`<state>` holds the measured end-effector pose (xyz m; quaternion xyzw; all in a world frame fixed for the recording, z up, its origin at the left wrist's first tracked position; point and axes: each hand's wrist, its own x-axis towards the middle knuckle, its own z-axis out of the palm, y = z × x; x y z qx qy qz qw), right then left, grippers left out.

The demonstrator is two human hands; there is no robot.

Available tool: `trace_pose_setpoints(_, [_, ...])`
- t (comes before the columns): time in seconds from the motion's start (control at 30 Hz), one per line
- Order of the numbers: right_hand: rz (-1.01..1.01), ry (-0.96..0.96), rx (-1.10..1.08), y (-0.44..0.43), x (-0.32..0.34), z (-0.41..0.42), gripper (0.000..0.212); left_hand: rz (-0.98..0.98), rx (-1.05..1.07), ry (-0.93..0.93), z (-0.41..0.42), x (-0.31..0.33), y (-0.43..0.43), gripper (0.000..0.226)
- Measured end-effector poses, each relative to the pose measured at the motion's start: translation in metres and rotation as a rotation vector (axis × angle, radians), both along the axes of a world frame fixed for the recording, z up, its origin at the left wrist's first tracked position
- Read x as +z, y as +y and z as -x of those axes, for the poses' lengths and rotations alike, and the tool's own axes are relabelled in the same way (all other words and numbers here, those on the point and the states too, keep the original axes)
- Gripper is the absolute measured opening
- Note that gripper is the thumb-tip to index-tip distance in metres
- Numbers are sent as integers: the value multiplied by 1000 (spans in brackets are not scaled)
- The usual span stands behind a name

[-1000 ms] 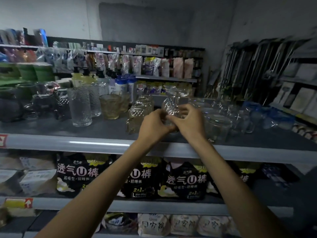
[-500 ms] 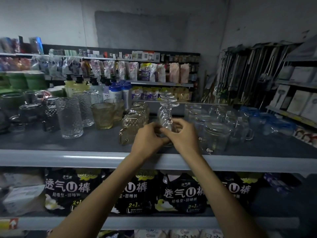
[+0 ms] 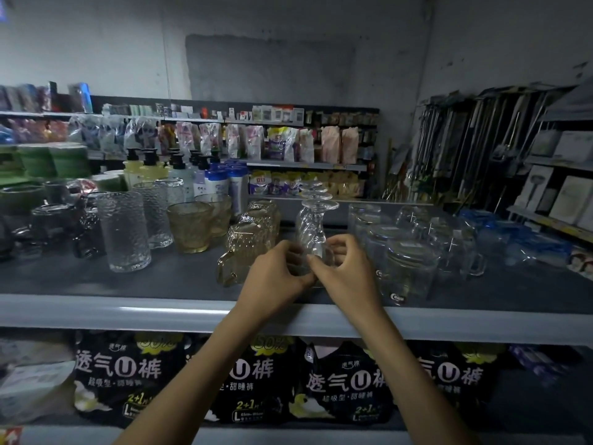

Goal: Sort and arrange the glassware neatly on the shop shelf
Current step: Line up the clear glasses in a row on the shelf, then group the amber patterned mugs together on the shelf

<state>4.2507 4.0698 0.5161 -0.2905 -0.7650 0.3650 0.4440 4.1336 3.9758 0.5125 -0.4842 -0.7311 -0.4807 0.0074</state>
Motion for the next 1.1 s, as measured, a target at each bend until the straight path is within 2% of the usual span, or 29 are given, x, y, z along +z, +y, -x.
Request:
trace_pose_setpoints(0.53, [13,-31,-12,-2,2,-3,31,-14,48,55,-1,-3,0,48])
trace_pose_setpoints(1.1, [5,-32,-24,-8,5,-6,35,26,67,69,-6,1,-4,50])
